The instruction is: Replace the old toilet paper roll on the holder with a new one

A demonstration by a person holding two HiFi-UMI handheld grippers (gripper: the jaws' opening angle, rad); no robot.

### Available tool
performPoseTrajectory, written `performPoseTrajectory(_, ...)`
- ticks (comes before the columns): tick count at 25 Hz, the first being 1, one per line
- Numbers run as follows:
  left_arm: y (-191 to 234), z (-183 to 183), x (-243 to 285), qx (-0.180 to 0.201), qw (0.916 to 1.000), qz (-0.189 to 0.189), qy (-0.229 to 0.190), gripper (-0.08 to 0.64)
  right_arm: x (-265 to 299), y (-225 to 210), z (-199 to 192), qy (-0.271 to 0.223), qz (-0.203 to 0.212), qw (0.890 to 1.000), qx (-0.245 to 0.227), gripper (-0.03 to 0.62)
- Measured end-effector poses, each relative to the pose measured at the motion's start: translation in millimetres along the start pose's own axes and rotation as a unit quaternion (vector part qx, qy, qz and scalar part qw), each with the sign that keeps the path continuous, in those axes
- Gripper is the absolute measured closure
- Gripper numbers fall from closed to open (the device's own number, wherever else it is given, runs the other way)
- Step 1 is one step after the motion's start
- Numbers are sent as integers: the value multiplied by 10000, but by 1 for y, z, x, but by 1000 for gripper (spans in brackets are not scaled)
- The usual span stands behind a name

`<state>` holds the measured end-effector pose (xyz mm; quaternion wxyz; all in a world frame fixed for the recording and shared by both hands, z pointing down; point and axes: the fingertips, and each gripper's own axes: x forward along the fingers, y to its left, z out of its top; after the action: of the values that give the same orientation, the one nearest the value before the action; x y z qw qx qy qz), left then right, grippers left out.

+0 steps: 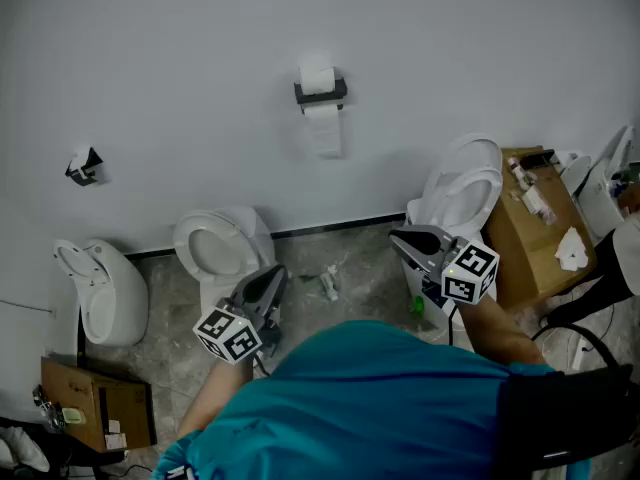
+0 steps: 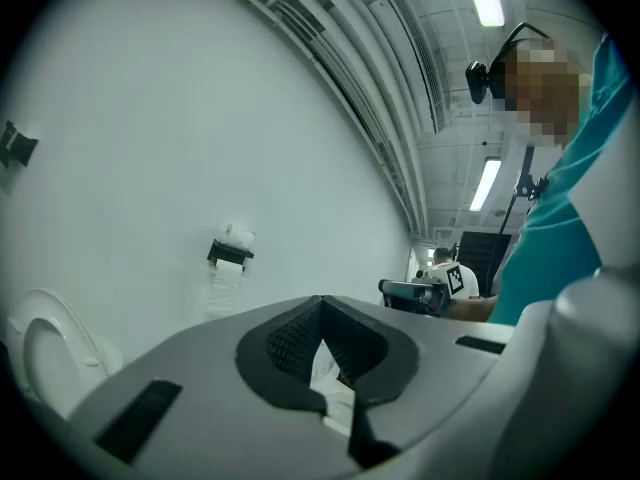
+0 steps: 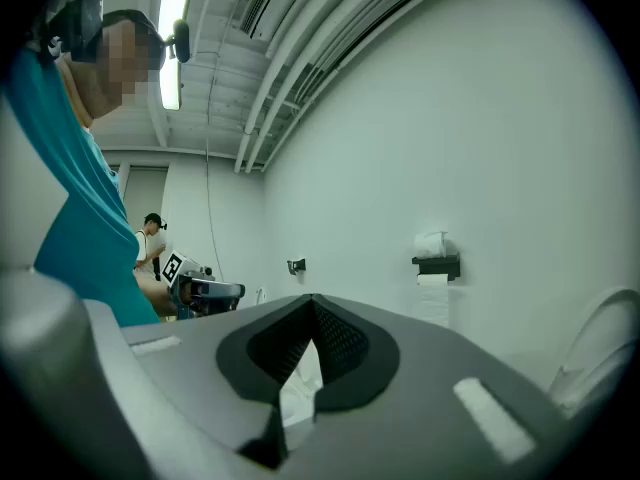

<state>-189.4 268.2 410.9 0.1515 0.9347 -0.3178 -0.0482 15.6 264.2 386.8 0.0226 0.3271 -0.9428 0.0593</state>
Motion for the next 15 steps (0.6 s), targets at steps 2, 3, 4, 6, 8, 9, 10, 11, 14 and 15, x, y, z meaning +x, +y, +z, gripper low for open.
performPoseTrajectory(2,1,-1,2,15,10000,-29,-42,552,0,-1,-1,-2,7,10000,5,591)
performPoseTrajectory(3,0,-1,3,23,10000,-34,-43,552,-1,-1,-1,-2,17,10000,1,591)
performPoseTrajectory(4,-1,-1,4,30,10000,-35,-33,552,-2,-2,-1,1,25,10000,-3,591)
performPoseTrajectory(6,-4,-3,8,37,10000,-66,-58,552,-6,-4,-3,9,15,10000,4,591)
performPoseTrajectory(8,-5,-4,13,38,9999,-88,-96,552,-10,-8,-3,11,-8,10000,11,591)
performPoseTrajectory(9,-6,-4,15,36,9999,-83,-96,552,-11,-10,-2,9,-10,10000,8,591)
performPoseTrajectory(10,-7,-4,18,32,9999,-70,-87,552,-13,-13,-1,5,-6,10000,5,591)
performPoseTrajectory(11,-9,-4,21,27,9999,-58,-81,552,-16,-15,0,1,-1,10000,10,591)
performPoseTrajectory(14,-13,-6,29,29,9999,-44,-112,552,-23,-20,2,-32,75,9999,84,591)
performPoseTrajectory(15,-15,-6,32,37,9999,-26,-107,552,-26,-22,3,-63,110,9998,123,589)
